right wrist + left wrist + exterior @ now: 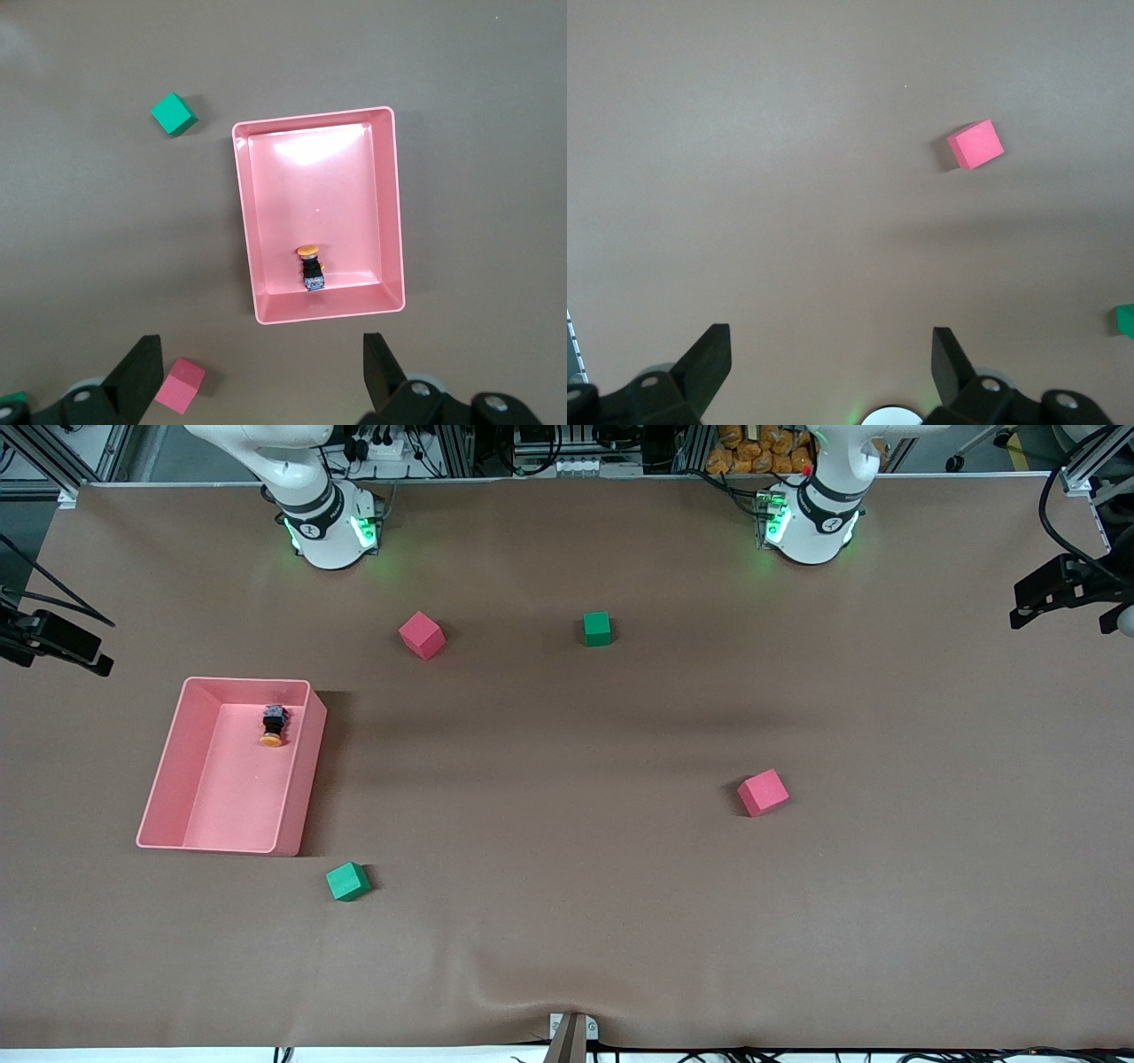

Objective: Place and upright button with both arms

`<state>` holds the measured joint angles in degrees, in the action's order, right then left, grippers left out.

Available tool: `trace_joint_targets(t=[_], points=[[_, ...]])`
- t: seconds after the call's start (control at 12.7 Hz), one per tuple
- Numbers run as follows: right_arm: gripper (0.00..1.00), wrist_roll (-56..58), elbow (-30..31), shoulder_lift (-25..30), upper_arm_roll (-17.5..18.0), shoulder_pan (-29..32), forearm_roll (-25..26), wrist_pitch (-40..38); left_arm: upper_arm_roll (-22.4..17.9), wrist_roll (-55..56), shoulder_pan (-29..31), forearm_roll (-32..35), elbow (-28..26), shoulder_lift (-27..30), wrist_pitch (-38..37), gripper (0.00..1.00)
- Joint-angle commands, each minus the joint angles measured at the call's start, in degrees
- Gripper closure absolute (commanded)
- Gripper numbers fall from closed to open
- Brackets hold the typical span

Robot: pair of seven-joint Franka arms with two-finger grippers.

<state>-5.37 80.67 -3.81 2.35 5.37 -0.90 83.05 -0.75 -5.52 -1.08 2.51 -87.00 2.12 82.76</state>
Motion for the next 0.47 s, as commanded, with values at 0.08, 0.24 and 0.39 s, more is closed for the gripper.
trace_joint_targets(t=[0.08,0.24,0.39], points=[[0.00,-0.25,-0.95,-0.49,0.46,0.87,-0.69,0.00,0.40,0.95,0.20,0.04,0.17,-0.01,-0.32,0.00],[0.00,-0.34,-0.95,-0.49,0.46,0.87,-0.69,0.00,0.31,1.03,0.20,-0.05,0.34,-0.63,-0.41,0.00],[0.00,-0.34,-0.95,-0.49,0.46,0.87,-0.60,0.00,0.31,2.78,0.11,-0.05,0.34,-0.54,-0.41,0.00]])
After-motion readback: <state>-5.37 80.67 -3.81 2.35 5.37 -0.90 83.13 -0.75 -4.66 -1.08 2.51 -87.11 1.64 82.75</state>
